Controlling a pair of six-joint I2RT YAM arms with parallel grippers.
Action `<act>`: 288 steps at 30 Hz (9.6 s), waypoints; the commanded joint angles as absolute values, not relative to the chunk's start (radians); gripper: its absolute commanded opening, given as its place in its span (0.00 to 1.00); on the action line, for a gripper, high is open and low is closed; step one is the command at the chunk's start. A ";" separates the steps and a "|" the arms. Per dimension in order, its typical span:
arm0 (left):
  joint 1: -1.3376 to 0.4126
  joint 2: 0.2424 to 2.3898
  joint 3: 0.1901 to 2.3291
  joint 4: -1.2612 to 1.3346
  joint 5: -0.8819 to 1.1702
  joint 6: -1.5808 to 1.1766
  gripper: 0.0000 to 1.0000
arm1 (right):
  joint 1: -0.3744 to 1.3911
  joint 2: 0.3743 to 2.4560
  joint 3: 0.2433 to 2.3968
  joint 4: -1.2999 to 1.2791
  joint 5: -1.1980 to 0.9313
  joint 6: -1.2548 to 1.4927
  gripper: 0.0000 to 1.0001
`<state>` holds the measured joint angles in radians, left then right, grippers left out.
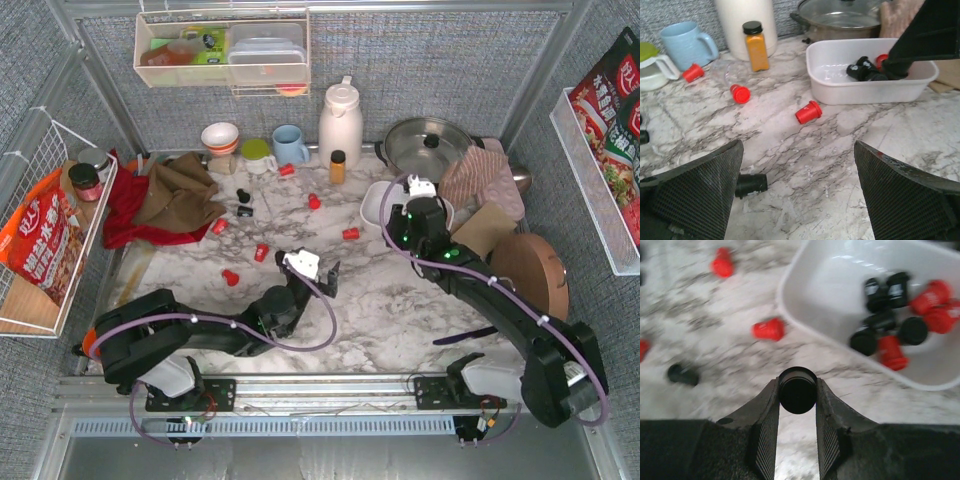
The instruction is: Mix the coffee capsules in the storage basket
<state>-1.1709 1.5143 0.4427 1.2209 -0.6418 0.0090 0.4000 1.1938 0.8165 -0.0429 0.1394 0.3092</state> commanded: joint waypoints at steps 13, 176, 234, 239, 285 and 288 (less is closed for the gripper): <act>-1.142 1.498 0.635 0.623 -0.857 -0.256 0.99 | 0.264 1.695 1.237 -0.013 0.293 0.239 0.68; -0.914 2.059 1.230 0.429 -0.455 -0.466 0.99 | 0.198 1.155 0.701 -0.011 0.153 0.449 0.79; -0.959 1.911 0.531 1.685 0.101 0.046 0.45 | 0.398 1.398 0.917 -0.064 -0.425 0.231 0.59; -0.965 1.901 0.526 1.684 0.075 0.065 0.45 | 0.408 1.411 0.941 -0.108 -0.409 0.204 0.56; -0.952 1.546 0.732 0.398 -0.790 -0.376 0.99 | 0.154 1.650 1.138 0.036 0.424 0.189 0.72; -0.940 1.475 0.694 0.340 -0.832 -0.440 0.99 | 0.154 1.615 1.135 0.008 0.380 0.208 0.78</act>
<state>-0.9531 1.5421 0.7238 0.4980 -0.7349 -0.3386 0.1520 1.6463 1.1263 0.0303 0.4358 0.2005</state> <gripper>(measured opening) 0.993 0.764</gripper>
